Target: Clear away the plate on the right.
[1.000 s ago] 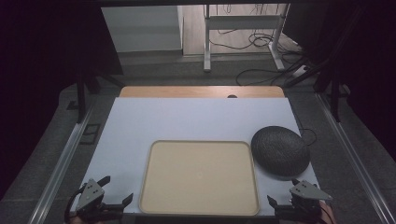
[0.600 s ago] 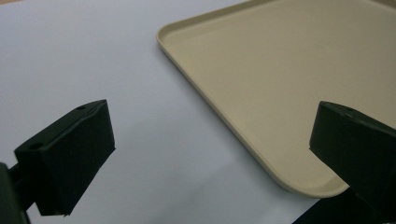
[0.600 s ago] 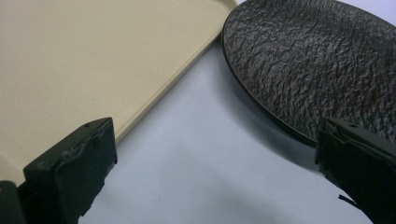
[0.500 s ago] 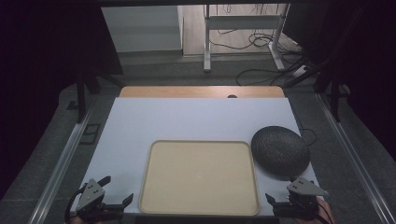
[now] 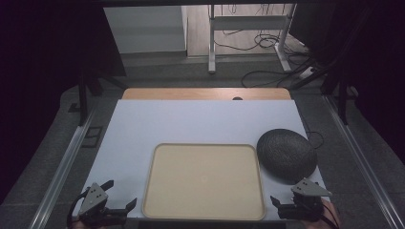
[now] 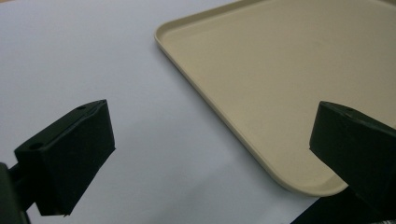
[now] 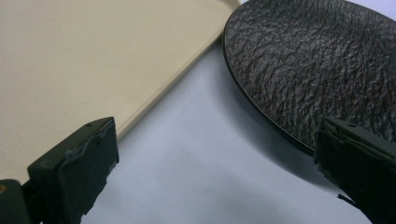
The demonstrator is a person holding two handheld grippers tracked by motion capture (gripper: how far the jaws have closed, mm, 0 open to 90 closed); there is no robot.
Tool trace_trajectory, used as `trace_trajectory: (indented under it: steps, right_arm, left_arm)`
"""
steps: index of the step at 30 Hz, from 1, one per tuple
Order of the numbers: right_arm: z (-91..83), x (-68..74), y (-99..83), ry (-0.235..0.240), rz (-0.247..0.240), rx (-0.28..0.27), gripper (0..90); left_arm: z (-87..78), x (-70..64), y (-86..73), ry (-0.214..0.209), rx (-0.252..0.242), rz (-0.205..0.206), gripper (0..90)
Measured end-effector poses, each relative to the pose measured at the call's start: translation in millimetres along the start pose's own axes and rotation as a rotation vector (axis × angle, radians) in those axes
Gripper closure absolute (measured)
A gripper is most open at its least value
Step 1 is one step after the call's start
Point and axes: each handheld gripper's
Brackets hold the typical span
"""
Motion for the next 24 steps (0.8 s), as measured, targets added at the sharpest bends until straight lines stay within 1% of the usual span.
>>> trace_trajectory:
  steps: [4,9,15,18,19,21,22,23,24]
  right_arm:
    - [3.2,-1.3,0.1,-0.002,0.000,0.010,0.0]
    - [7.2,-1.1,0.8,-0.009,-0.004,0.037,0.0]
    - [10.0,-3.2,3.6,-0.029,0.033,0.053,0.0]
    - [10.9,-4.1,4.5,-0.033,0.037,0.054,0.0]
    - [11.7,-4.5,5.8,-0.034,0.034,0.070,0.0]
    - [12.1,-4.3,6.6,-0.034,0.026,0.077,0.0]
    - [13.1,-2.8,8.6,-0.060,-0.001,0.102,0.3]
    - [13.7,-2.1,9.4,-0.071,-0.016,0.111,1.6]
    - [14.0,-1.5,10.2,-0.076,-0.022,0.112,3.2]
  left_arm:
    - [0.5,-0.3,-0.2,0.003,0.004,0.005,0.0]
    - [0.5,-0.6,-0.1,0.004,0.006,0.007,0.0]
    - [1.0,-0.8,-0.2,0.004,0.013,0.012,0.0]
    - [1.3,-1.4,-0.2,0.006,0.014,0.015,0.0]
    - [1.4,-1.4,-0.3,0.006,0.015,0.016,0.0]
    - [1.5,-1.4,-0.3,0.007,0.015,0.016,0.0]
    - [1.4,-1.4,-0.2,0.006,0.015,0.016,0.0]
    - [1.5,-1.4,-0.3,0.006,0.016,0.016,0.0]
    - [1.5,-1.5,-0.3,0.006,0.016,0.017,0.0]
Point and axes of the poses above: each handheld gripper's, and its own axes: z roughly forward along the jaws, y roughly out of its top, x roughly to its left, and after that the axes turned 13 degrees about -z, right-handed
